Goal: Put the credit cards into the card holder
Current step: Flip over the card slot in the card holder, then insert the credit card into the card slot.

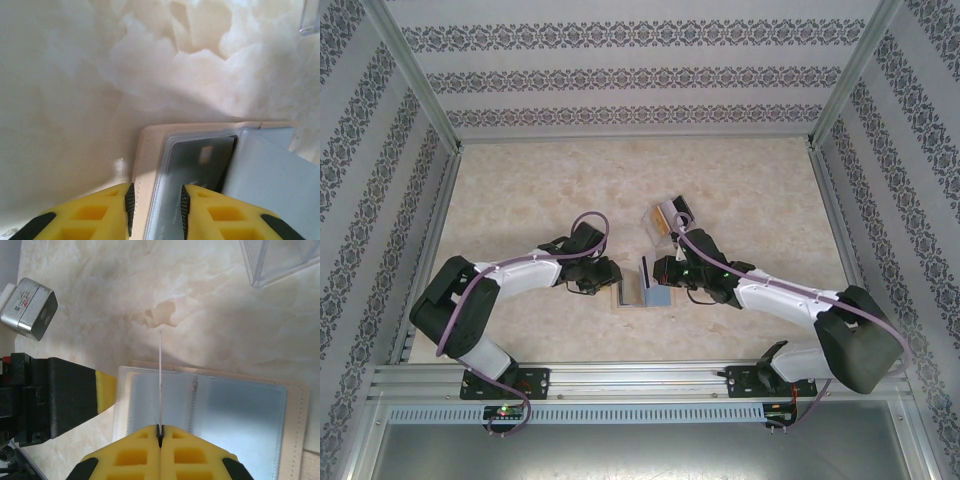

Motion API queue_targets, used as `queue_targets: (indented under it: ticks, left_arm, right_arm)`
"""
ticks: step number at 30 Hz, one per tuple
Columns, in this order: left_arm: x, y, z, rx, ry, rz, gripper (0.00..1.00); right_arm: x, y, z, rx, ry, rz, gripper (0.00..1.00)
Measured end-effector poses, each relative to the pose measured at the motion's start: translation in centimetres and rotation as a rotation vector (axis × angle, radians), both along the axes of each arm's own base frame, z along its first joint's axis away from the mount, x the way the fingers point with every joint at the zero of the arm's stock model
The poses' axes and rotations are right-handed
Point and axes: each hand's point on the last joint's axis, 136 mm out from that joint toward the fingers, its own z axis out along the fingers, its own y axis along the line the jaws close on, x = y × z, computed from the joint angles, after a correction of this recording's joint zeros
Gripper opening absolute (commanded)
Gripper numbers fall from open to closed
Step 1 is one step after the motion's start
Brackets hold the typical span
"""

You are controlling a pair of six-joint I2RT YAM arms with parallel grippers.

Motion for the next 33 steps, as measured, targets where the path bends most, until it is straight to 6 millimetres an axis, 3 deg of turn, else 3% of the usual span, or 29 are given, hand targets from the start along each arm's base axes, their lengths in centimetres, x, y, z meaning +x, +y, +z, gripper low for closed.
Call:
queue_targets:
  ticks: [4, 8, 12, 16, 23, 33]
  left_arm:
    - [0.3, 0.9, 1.2, 0.018, -0.060, 0.027, 0.35]
    - [0.7, 1.3, 2.3, 0.022, -0.103, 0.044, 0.36]
    - [0.7, 1.3, 2.3, 0.023, -0.106, 0.045, 0.38]
    - [0.6, 0.8, 1.7, 0.009, -0.084, 0.030, 0.38]
    - [0.1, 0.1, 0.6, -0.016, -0.037, 0.004, 0.40]
    - [-0.9, 0.0, -0.2, -0.030, -0.013, -0.013, 0.40]
  right_arm:
    - [0.1, -1.5, 0.7, -0.037, -0.025, -0.042, 0.01]
    - [0.8, -3.0, 2.9, -0.021, -0.094, -0.087, 0.01]
    - [0.9, -2.7, 4.3, 0.022, -0.131, -0.076, 0.00]
    - [0.3, -1.0, 2.5, 0.031, -0.083, -0.025, 0.00]
    - [-1.9, 0.7, -3.4, 0.025, 0.060, 0.012, 0.00]
    - [-2.0, 1.3, -4.2, 0.079, 0.061, -0.006, 0.00]
